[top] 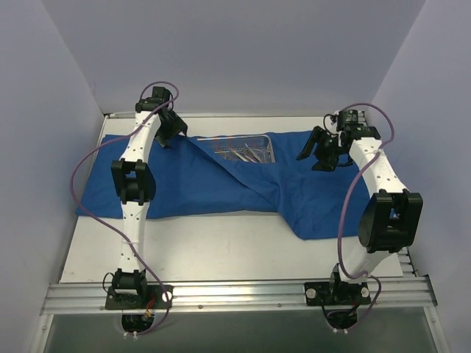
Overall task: Open and lay out the surgical kit
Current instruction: Open the surgical kit at the center of the board.
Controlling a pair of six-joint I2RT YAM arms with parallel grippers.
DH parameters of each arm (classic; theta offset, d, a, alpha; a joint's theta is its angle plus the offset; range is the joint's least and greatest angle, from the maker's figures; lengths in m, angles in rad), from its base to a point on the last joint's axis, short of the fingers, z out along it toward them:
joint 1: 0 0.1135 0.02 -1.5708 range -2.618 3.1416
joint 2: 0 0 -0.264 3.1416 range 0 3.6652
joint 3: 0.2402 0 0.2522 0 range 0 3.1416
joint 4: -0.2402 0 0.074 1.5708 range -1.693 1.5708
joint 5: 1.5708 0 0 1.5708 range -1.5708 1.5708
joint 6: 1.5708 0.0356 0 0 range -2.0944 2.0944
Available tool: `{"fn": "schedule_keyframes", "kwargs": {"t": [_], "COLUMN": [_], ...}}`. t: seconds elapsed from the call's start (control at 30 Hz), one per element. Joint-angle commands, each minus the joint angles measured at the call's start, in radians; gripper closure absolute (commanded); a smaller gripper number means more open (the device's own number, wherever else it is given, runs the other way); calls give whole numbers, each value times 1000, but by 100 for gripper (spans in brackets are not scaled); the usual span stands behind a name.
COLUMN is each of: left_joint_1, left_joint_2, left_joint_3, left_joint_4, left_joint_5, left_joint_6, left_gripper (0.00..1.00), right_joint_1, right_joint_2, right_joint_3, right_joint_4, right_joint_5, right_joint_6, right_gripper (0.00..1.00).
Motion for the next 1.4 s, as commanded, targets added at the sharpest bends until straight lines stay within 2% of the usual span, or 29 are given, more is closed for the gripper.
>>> {"fn": "schedule_keyframes", "kwargs": {"t": [0.0, 0.13, 0.17, 0.23, 0.27, 0.37, 0.4, 0.47, 0.5, 0.7, 0.87, 1.0, 1.03, 1.1, 1.13, 1.2, 1.23, 1.27, 1.37], "left_joint_1": [6, 17, 22, 29, 31, 33, 34, 39, 40, 60, 52, 33, 29, 31, 33, 37, 40, 54, 63], "left_joint_2": [28, 40, 43, 40, 37, 11, 3, -23, -32, -138, -279, -525, -667, -814, -956, -1088, -1215, -1276, -1484], "left_joint_3": [44, 42, 39, 33, 33, 22, 16, 7, 2, -44, -106, -409, -602, -799, -978, -1126, -1201, -1326, -1486], "left_joint_4": [35, 85, 99, 125, 138, 173, 182, 196, 199, 201, 98, 95, 136, 190, 194, 170, 164, 150, 35], "left_joint_5": [-6, -5, 11, 26, 31, 20, 15, 8, 6, 8, -17, -55, -52, -6, 9, 37, 49, 90, 139], "left_joint_6": [-46, -64, -69, -84, -83, -73, -61, -46, -38, 35, 146, 224, 229, 221, 214, 181, 172, 161, 131], "left_gripper": [21, 33, 43, 55, 56, 71, 80, 89, 97, 98, 98, 98, 98, 98, 98, 98, 98, 98, 98], "right_joint_1": [-15, -17, -17, -17, -17, -17, -17, -15, -17, -14, 2, 49, 60, 80, 81, 84, 85, 85, 88], "right_joint_2": [-66, -76, -77, -85, -86, -88, -86, -85, -85, -76, -42, -2, 4, 36, 45, 78, 87, 99, 144], "right_joint_3": [-19, -31, -33, -39, -39, -39, -39, -39, -40, -25, -5, 35, 54, 71, 87, 99, 105, 116, 130], "right_joint_4": [-8, -6, -9, -8, -8, -11, -9, -9, -6, -5, -14, -31, -34, -46, -49, -49, -46, -43, -40], "right_joint_5": [-3, -9, -9, -11, -11, -5, -6, -9, -11, -20, -24, 0, 14, 35, 40, 49, 54, 55, 58], "right_joint_6": [-35, -33, -32, -32, -32, -33, -33, -32, -30, -30, -27, -27, -27, -27, -27, -24, -24, -21, -10], "right_gripper": [37, 37, 37, 37, 37, 37, 37, 37, 37, 38, 38, 38, 39, 41, 43, 45, 46, 47, 48]}}
